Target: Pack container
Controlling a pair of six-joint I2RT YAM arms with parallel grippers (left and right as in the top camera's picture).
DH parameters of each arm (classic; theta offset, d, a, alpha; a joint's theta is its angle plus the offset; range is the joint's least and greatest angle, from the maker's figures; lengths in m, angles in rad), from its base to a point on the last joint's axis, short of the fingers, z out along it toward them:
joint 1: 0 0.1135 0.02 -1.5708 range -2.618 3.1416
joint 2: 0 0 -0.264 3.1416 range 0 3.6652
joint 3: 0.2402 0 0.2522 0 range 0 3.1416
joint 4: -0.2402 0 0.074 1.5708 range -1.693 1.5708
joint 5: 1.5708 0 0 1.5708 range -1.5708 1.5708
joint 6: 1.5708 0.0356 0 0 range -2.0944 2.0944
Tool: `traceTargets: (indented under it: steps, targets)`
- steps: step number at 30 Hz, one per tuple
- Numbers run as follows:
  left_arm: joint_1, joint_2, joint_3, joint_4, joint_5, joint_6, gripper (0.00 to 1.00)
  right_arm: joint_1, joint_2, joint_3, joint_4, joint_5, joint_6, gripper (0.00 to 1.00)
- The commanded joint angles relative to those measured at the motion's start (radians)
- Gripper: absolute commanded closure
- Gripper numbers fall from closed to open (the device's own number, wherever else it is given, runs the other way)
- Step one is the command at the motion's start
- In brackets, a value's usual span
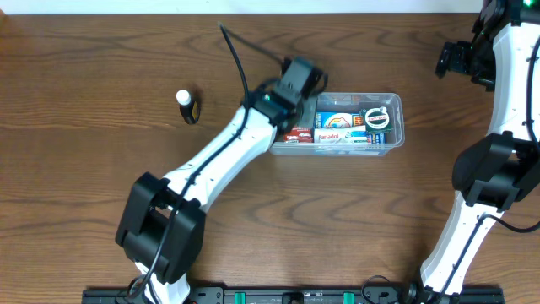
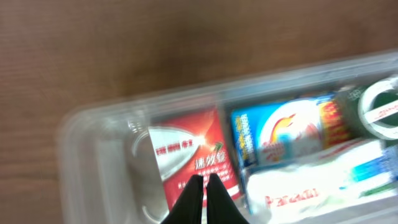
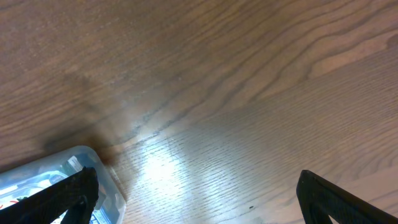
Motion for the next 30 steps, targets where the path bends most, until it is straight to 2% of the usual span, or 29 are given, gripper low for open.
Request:
traceTargets:
  steps: [1,6,10,11,12,13,15,18,22,25,26,27,30]
  targets:
    - [0.042,0.000,0.132,-0.090,-0.030,0.047,0.94,-0.008,-0.008,-0.003,0.000,0.006,0.003,0.01]
    - [0.174,0.000,0.214,-0.280,-0.047,0.034,0.94,-0.008,-0.008,-0.003,0.000,0.006,0.003,0.01]
    - [0.314,0.000,0.214,-0.346,-0.046,0.032,0.92,-0.008,-0.008,-0.003,0.000,0.006,0.003,0.01]
    - [0.352,0.000,0.214,-0.351,-0.046,0.032,0.83,-0.008,-0.008,-0.003,0.000,0.006,0.003,0.01]
    - [0.393,0.000,0.214,-0.352,-0.045,0.038,0.64,-0.008,-0.008,-0.003,0.000,0.006,0.003,0.01]
    - [0.416,0.000,0.214,-0.352,-0.044,0.040,0.56,-0.008,-0.008,-0.003,0.000,0.006,0.003,0.01]
    - [0.472,0.000,0.214,-0.352,-0.043,0.043,0.51,-0.008,-0.008,-0.003,0.000,0.006,0.003,0.01]
    - [0.547,0.008,0.214,-0.351,-0.042,0.117,0.49,-0.008,-0.008,-0.003,0.000,0.006,0.003,0.01]
    - [0.588,0.051,0.212,-0.356,0.069,0.248,0.36,-0.008,-0.008,-0.003,0.000,0.006,0.003,0.01]
    - [0.589,0.088,0.211,-0.364,0.073,0.261,0.27,-0.008,-0.008,-0.003,0.000,0.006,0.003,0.01]
    - [0.589,0.095,0.211,-0.365,0.074,0.261,0.27,-0.008,-0.008,-0.003,0.000,0.006,0.003,0.01]
    - [0.587,0.098,0.211,-0.368,0.088,0.261,0.33,-0.008,-0.008,-0.003,0.000,0.006,0.003,0.01]
    - [0.574,0.087,0.212,-0.363,0.157,0.260,0.93,-0.008,-0.008,-0.003,0.000,0.006,0.003,0.01]
